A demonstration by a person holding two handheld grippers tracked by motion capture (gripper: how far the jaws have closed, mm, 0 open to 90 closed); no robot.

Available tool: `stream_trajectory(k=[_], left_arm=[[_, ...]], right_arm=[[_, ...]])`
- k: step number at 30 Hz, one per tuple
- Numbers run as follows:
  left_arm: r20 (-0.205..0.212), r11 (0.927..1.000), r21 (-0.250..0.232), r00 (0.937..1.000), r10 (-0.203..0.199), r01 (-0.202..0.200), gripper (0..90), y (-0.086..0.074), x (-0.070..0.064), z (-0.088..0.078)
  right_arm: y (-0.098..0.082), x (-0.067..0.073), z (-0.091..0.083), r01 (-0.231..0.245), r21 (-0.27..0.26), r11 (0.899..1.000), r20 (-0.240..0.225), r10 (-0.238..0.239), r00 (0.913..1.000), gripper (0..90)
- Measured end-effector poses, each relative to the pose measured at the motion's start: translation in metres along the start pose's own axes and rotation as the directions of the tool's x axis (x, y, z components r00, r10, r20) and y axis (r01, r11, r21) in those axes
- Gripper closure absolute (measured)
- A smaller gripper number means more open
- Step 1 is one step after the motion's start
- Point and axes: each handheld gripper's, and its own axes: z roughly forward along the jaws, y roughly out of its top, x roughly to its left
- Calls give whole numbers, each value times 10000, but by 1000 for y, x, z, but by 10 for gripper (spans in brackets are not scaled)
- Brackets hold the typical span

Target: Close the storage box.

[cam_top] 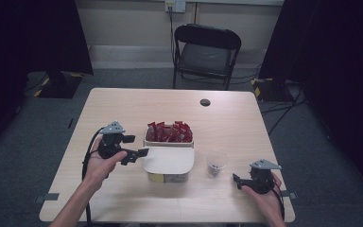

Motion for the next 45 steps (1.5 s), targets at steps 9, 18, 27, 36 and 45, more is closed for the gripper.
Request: stream_trajectory(k=[9, 18, 27, 36, 45], left_arm=[[-678, 9994, 2, 9971, -332, 333, 160, -17, 18, -20], [-1992, 9934, 206, 9741, -1067, 1130, 158, -48, 47, -34], [-3108, 9876, 963, 9464, -881, 1236, 159, -82, 58, -32], [-3742, 9834, 1316, 9249, -670, 1245, 159, -105, 65, -22], [-4102, 9881, 1038, 9099, -615, 1135, 101, -122, 72, -10]], right_arm=[[0, 0, 0, 1, -1, 10000, -1, -1, 10000, 131], [0, 0, 0, 13, -11, 10000, 8, -13, 10000, 131], [0, 0, 0, 13, -11, 10000, 11, -13, 10000, 131], [0, 0, 0, 14, -12, 10000, 10, -14, 10000, 131], [0, 0, 0, 13, -9, 10000, 6, -13, 10000, 131]])
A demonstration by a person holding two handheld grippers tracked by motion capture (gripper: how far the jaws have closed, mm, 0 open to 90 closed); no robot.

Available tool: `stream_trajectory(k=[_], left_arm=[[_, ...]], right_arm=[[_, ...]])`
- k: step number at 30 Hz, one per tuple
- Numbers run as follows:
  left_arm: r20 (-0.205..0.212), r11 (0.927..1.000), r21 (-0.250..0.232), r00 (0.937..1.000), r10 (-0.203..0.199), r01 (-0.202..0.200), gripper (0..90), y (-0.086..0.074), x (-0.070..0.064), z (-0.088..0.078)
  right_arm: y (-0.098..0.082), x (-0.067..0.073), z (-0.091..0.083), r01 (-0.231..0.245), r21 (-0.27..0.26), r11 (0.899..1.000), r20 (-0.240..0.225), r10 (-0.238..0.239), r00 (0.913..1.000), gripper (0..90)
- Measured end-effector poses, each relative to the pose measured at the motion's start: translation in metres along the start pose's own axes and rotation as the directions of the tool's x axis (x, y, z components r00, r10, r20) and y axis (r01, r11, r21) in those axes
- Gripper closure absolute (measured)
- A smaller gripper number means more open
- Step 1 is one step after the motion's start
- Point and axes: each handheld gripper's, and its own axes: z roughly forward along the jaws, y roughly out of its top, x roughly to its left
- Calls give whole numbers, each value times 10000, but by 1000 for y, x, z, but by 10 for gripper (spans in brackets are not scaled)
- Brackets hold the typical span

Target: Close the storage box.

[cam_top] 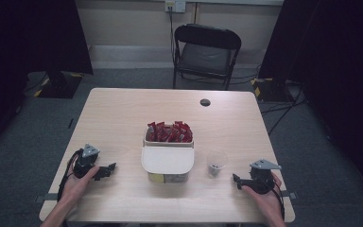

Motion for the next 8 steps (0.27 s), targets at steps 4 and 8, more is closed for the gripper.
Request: stream_trajectory(k=[4, 8], left_arm=[[-41, 10000, 22, 10000, 28, -28, 98, 0, 0, 0], [-67, 10000, 16, 10000, -1, 1, 89, 0, 0, 0]], right_arm=[[0, 0, 0, 1, -2, 10000, 3, -1, 10000, 131], [0, 0, 0, 2, -3, 10000, 5, -2, 10000, 132]])
